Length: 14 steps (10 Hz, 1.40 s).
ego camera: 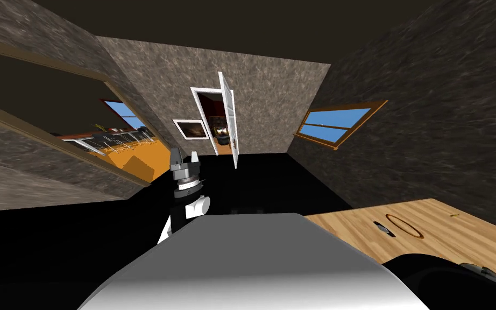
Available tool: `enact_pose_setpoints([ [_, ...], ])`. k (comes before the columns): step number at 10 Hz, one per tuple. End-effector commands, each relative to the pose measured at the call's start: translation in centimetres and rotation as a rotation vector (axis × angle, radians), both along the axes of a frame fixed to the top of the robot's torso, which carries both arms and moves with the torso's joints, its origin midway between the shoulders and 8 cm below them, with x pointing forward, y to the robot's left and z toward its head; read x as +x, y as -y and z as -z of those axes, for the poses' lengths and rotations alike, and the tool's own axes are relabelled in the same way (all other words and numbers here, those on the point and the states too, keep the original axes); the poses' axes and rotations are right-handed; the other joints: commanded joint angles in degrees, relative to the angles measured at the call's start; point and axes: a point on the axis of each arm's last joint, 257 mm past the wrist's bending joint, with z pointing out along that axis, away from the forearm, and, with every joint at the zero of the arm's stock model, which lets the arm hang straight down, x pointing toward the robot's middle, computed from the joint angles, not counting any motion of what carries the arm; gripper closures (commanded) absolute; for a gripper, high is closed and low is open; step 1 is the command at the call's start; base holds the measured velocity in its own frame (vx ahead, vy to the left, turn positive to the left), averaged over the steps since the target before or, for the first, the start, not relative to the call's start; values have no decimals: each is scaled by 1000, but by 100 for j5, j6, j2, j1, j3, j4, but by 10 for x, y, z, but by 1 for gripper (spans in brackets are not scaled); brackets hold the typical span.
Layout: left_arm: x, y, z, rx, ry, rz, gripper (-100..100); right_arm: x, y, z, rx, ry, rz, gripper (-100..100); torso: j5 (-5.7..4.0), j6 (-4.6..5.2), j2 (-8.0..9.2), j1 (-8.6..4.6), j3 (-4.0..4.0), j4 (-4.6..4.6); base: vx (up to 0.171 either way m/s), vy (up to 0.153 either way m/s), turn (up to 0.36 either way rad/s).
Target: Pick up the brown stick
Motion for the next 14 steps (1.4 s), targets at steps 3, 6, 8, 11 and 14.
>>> enact_pose_setpoints([
  [3, 0, 0, 0, 0, 0, 0, 0, -44, 24, 0, -50, -86, 10, -100, -3, 4, 9, -4, 5, 2, -27, -144, 187],
  [6, 0, 0, 0, 0, 0, 0, 0, -88, 3, 16, -18, -162, 33, -100, -6, 6, 12, -11, 7, 3, -42, -155, 239],
  [8, 0, 0, 0, 0, 0, 0, 0, -87, 4, 18, -16, -161, 36, -100, -5, 8, 10, -3, 6, 3, -26, -88, 99],
  [11, 0, 0, 0, 0, 0, 0, 0, -96, -7, 37, -17, -159, 53, -100, 5, 8, -6, 39, -3, 0, -6, -22, 61],
  [14, 0, 0, 0, 0, 0, 0, 0, -94, -5, 35, -16, -160, 50, 100, 8, 10, -8, 47, -4, -1, -2, -5, 5],
])
